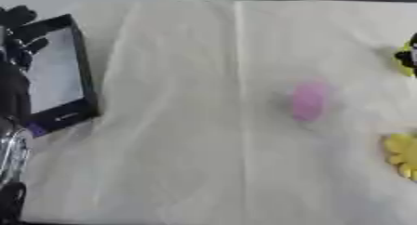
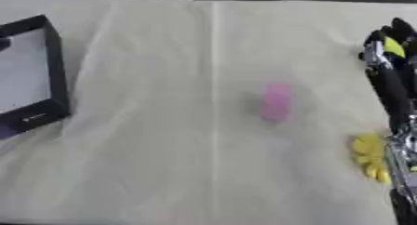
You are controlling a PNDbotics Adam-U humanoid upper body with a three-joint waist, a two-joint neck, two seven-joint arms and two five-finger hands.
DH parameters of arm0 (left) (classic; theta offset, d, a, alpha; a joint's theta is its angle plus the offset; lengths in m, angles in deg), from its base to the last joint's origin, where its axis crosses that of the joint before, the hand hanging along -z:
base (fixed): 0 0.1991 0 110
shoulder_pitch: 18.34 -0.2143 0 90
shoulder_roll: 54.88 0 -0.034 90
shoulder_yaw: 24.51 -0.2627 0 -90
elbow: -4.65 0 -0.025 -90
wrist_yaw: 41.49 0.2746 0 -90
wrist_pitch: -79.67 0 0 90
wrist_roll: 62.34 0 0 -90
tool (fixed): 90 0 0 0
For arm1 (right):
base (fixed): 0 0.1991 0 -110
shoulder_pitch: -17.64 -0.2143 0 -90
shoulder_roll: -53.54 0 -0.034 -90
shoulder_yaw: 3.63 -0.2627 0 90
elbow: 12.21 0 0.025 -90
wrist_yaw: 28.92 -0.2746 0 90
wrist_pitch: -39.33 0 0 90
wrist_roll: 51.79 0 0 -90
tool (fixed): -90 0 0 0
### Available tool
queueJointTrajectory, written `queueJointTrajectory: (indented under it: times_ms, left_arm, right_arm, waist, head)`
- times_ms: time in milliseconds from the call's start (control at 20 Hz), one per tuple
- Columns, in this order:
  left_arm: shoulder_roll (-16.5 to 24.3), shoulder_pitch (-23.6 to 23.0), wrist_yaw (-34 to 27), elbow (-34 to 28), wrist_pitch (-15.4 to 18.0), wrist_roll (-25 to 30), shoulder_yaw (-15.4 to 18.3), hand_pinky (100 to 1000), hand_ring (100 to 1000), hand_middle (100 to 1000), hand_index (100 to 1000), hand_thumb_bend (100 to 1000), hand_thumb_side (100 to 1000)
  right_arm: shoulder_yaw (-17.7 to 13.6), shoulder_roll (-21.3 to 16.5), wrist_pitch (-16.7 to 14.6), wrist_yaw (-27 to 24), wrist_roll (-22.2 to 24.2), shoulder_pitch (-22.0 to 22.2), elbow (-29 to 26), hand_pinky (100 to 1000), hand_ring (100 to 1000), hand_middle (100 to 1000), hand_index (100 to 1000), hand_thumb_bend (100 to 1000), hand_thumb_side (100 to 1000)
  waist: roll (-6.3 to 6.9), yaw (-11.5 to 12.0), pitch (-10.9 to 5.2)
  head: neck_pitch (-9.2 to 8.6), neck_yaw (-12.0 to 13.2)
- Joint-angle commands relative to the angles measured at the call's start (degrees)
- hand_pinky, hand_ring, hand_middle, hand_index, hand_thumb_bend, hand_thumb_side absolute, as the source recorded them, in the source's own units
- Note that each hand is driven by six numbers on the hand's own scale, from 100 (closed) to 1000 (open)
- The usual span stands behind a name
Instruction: Pick up the objects with one hand, pass them to the other hand, and then place them into the box on the other side of the table.
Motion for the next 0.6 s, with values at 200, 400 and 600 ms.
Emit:
queueJointTrajectory:
  times_ms: [200,400,600]
  left_arm:
    - [0.6,0.3,0.1,-0.8,0.0,0.0,0.4,860,778,786,824,149,852]
    - [0.6,0.3,0.0,-0.9,0.0,0.0,0.4,860,778,787,824,149,851]
    - [0.9,0.1,0.0,-1.1,0.0,0.1,0.3,860,779,788,824,148,853]
  right_arm:
    - [-0.4,-0.7,-0.1,0.1,0.1,-0.5,-0.8,766,665,881,954,100,665]
    - [-0.5,-0.7,-0.1,0.1,-0.1,-0.7,-0.9,766,670,884,955,100,661]
    - [-0.6,-2.4,0.4,0.9,0.0,-1.8,-0.9,775,708,905,963,100,630]
  waist:
    - [0.11,0.1,-1.30]
    - [0.14,0.0,-1.26]
    - [0.20,-0.2,-1.13]
  head:
    - [-0.87,-0.6]
    - [-0.97,-1.5]
    - [-1.24,-4.6]
